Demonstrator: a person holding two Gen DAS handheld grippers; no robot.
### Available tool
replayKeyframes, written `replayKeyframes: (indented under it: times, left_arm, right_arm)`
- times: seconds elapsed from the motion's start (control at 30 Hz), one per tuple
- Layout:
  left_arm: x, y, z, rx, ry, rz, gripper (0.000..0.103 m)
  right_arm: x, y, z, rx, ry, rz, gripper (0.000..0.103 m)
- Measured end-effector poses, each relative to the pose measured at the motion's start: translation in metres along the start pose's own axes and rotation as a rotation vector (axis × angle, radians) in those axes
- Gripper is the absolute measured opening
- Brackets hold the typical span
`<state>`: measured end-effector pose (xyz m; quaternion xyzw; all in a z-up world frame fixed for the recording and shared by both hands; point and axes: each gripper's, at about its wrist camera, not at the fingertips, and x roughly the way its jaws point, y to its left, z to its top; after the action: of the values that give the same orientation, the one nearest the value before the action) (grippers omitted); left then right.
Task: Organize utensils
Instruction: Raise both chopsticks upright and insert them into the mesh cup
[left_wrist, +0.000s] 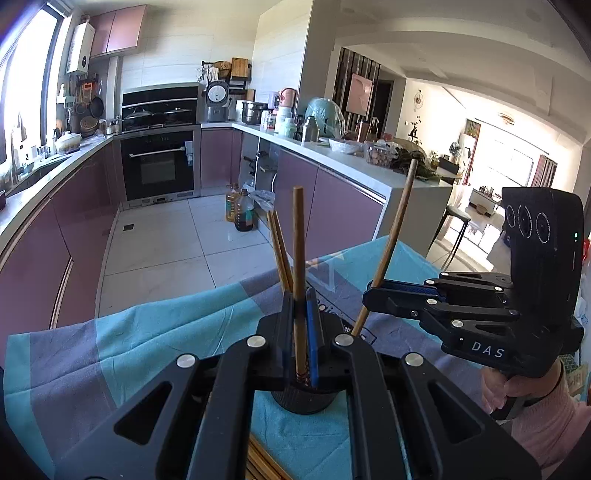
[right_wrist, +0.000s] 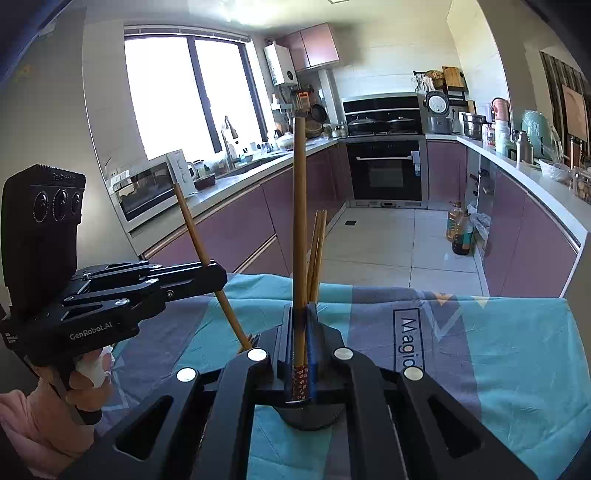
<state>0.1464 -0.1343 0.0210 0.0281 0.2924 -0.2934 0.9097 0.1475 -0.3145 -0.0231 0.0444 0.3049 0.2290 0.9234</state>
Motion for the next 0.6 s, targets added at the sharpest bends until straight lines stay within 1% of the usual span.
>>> replayKeyframes:
  times: [0.1, 0.27, 0.6]
  left_arm:
    - [0.014, 0.009, -0.001, -0.003, 0.038, 0.000, 0.007]
    - [0.022, 0.023, 0.000, -0.024, 0.059, -0.007, 0.007]
    - [0.042, 0.036, 0.010, -0.057, 0.091, 0.021, 0.008]
  right_arm:
    - [0.010, 0.001, -0.003, -0.009, 0.047, -0.005, 0.006]
    - [0.022, 0.000, -0.004, 0.004, 0.092, -0.003, 0.006]
    - [0.040, -0.002, 0.001, 0.035, 0.114, -0.029, 0.007]
